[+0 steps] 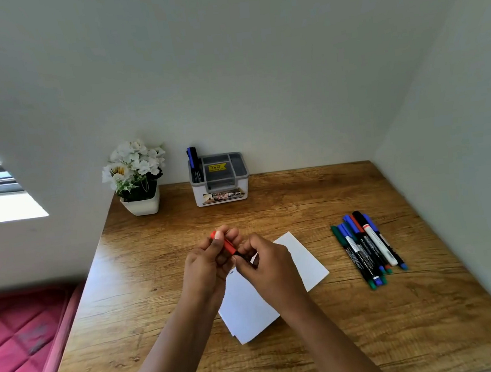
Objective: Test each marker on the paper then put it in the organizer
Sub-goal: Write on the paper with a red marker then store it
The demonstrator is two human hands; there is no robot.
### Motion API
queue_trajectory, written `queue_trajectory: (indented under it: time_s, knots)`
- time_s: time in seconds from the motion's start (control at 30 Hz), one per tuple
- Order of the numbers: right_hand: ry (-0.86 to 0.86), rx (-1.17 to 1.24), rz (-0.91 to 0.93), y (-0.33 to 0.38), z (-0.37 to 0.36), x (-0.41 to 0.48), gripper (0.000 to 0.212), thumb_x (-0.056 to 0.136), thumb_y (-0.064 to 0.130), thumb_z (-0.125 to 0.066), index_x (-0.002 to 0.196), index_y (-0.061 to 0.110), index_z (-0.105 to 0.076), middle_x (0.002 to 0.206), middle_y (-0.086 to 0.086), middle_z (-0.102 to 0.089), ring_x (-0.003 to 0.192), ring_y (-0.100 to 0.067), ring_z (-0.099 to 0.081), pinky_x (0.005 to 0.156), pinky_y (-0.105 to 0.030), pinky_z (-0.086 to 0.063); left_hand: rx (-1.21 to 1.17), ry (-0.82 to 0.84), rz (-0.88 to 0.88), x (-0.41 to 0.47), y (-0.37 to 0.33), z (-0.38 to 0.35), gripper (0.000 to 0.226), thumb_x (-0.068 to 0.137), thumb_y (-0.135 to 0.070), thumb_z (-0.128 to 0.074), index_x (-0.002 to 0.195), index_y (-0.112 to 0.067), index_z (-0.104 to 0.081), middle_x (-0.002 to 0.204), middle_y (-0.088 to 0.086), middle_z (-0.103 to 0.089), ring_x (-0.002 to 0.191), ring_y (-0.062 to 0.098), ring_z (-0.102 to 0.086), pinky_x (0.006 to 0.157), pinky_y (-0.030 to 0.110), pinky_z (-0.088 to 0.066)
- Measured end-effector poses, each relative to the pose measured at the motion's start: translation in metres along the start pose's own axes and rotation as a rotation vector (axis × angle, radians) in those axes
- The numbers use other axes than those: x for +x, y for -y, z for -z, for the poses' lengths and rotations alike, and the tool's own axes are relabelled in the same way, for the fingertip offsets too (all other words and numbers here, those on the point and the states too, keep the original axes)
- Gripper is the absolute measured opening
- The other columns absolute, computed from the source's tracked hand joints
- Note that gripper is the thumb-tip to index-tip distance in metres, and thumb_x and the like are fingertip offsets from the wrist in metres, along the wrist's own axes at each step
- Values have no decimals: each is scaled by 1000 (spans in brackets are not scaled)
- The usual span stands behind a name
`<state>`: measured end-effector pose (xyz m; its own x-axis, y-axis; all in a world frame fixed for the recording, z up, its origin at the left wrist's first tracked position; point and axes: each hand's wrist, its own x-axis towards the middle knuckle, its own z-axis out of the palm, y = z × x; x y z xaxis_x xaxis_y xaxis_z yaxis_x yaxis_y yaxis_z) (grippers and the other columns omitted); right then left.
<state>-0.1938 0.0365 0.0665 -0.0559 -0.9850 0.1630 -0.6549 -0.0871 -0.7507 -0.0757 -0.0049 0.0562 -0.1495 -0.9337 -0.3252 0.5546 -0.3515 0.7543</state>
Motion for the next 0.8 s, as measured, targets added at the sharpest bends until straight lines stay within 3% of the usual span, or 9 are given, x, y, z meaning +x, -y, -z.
queue_trajectory:
  time_s: [0.17,0.3,0.47,0.53,0.63,0.8]
  knots:
    - [62,25,-60,4,3,4,10,89,28,-64,88,21,-56,82,11,-62,58,4,-51,52,-6,-36,-113,-62,52,3,1,-7,24,98,-14,-45,113,-2,-59,94,10,-72,85,19,-70,86,35,-51]
    - [98,25,-97,7,5,5,9,90,29,-62,88,25,-55,80,13,-60,59,4,-51,53,-6,-32,-138,-89,63,5,2,-9,23,99,-13,-45,111,0,-60,89,10,-72,78,16,-71,67,26,-56]
    - [122,23,-130,10,10,5,8,91,29,-61,89,26,-54,82,12,-59,58,3,-51,55,-10,-34,-165,-99,98,4,4,-13,23,99,-12,-44,110,2,-59,89,12,-69,69,15,-70,56,26,-57]
    - [128,35,-150,9,11,5,9,90,29,-61,88,26,-53,83,11,-60,58,2,-52,56,-11,-36,-177,-101,112,4,4,-15,23,100,-12,-43,108,1,-59,89,13,-68,69,15,-70,59,29,-59]
    - [136,72,-176,8,11,3,10,90,30,-61,86,27,-52,83,9,-63,59,0,-53,57,-15,-40,-176,-102,131,6,5,-14,23,100,-12,-42,109,0,-60,94,14,-69,76,17,-70,78,32,-55]
    - [154,49,-189,7,10,1,11,91,29,-60,85,27,-51,82,6,-65,59,0,-53,56,-13,-38,-219,-140,155,5,7,-14,22,100,-9,-41,105,-1,-61,89,12,-71,72,15,-71,64,24,-57]
